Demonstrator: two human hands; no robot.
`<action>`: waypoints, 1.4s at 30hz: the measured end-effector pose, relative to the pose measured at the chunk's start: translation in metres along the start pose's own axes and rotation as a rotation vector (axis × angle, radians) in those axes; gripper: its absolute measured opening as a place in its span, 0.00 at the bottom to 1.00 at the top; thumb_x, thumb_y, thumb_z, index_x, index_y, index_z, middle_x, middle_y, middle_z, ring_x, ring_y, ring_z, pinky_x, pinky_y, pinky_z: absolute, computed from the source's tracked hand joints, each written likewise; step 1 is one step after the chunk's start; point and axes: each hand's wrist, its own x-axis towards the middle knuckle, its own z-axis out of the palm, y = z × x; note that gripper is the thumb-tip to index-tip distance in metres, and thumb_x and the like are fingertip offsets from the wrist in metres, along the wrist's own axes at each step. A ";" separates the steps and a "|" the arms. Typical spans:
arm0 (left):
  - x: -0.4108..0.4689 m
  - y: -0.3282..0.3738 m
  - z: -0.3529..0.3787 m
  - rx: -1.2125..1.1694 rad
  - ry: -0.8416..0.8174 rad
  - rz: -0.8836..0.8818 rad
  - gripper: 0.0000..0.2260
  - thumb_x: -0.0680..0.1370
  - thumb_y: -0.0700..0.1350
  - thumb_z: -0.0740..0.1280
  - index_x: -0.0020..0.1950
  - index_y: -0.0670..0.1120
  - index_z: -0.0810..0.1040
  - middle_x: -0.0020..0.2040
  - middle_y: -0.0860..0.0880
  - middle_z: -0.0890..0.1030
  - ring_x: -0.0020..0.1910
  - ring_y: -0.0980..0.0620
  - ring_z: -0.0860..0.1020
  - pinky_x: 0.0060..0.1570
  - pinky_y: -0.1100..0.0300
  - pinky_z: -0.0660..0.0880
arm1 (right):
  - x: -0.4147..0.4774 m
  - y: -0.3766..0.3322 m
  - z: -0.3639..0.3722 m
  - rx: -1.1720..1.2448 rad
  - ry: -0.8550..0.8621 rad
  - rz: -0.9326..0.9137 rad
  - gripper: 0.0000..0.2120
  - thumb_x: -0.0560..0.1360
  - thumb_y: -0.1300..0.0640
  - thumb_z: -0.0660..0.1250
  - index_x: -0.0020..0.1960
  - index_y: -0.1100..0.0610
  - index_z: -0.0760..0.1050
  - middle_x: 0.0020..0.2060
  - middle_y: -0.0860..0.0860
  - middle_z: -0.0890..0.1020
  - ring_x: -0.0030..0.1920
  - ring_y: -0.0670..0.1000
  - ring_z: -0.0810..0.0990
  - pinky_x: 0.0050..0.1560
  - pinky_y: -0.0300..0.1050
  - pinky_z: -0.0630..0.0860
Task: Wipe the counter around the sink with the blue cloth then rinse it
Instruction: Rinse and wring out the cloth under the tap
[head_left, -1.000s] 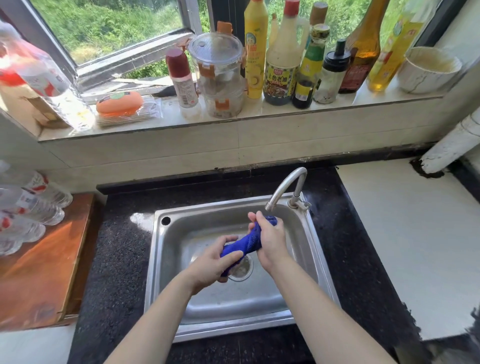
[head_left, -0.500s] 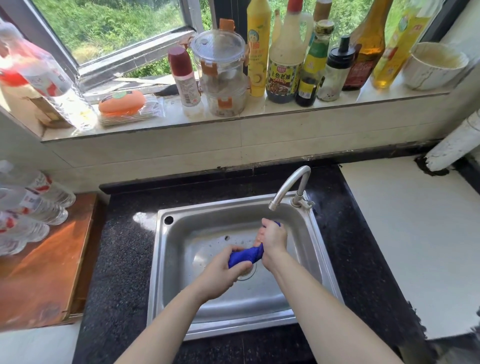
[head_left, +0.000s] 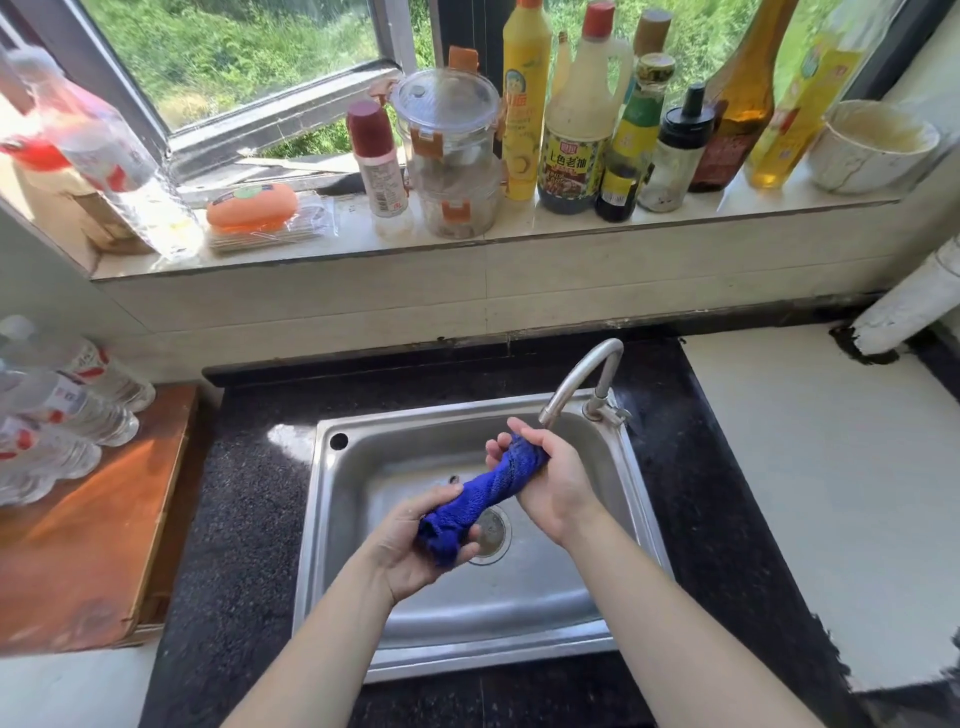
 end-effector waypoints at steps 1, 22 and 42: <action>-0.001 0.000 0.000 0.014 -0.020 -0.008 0.21 0.69 0.41 0.75 0.61 0.42 0.77 0.41 0.41 0.82 0.34 0.44 0.81 0.33 0.52 0.81 | -0.001 0.001 -0.001 0.014 -0.013 0.006 0.13 0.81 0.62 0.58 0.63 0.64 0.72 0.39 0.57 0.79 0.46 0.58 0.81 0.56 0.53 0.77; 0.012 -0.026 0.021 1.957 0.205 0.534 0.12 0.83 0.50 0.57 0.63 0.46 0.66 0.48 0.45 0.82 0.43 0.40 0.79 0.37 0.52 0.68 | 0.044 0.022 -0.014 -0.277 0.605 -0.018 0.10 0.80 0.62 0.53 0.43 0.60 0.70 0.26 0.55 0.68 0.22 0.49 0.61 0.21 0.36 0.61; 0.010 -0.028 0.005 1.514 0.244 0.665 0.12 0.83 0.53 0.59 0.65 0.54 0.69 0.44 0.52 0.83 0.43 0.48 0.79 0.45 0.50 0.75 | 0.025 0.012 -0.002 -0.360 0.383 -0.001 0.12 0.86 0.52 0.53 0.54 0.59 0.70 0.34 0.54 0.73 0.29 0.52 0.73 0.34 0.47 0.75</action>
